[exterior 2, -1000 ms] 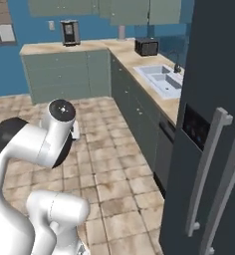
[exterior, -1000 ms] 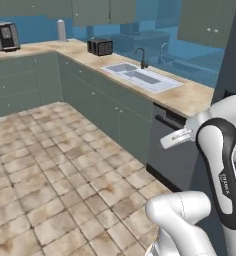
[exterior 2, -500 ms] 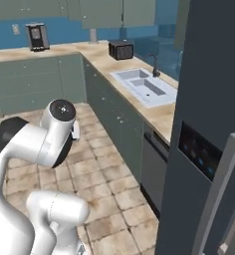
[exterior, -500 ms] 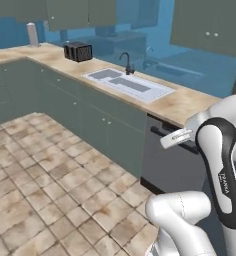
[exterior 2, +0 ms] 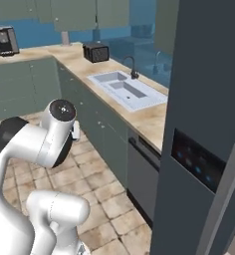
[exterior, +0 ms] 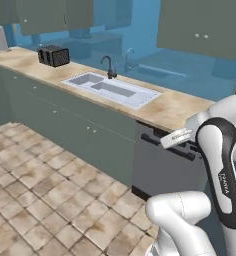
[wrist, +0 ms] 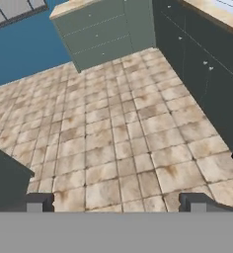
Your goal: Pick up the bowls from the cabinet and place each bowl in front of a stool on the dining counter.
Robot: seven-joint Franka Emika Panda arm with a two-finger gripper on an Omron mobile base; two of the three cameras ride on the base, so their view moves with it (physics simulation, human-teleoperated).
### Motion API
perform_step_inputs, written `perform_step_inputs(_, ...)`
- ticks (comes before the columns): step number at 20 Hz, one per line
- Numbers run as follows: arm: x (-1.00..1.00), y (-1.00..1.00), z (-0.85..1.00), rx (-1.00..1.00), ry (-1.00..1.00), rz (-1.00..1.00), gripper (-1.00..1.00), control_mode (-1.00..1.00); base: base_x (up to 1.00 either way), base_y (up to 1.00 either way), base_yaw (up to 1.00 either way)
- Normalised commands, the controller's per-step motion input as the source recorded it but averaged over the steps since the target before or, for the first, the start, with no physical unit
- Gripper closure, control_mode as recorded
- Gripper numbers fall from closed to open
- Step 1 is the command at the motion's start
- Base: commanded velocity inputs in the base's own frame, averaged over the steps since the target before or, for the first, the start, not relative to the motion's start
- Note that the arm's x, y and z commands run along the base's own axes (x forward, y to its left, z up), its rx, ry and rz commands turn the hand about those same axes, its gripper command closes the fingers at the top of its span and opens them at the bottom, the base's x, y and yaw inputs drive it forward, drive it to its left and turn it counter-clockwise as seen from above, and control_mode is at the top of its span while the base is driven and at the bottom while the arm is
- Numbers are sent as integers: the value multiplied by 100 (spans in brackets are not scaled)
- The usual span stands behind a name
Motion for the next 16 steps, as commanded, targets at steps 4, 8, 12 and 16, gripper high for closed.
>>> perform_step_inputs(4,0,0,0,0,0,0,-100,100,47,0,-28)
perform_step_inputs(8,0,0,0,0,0,0,-100,100,45,0,-28)
perform_step_inputs(12,0,0,0,0,0,0,-100,100,39,0,-29)
perform_step_inputs(16,0,0,0,0,0,0,-100,100,43,37,-35)
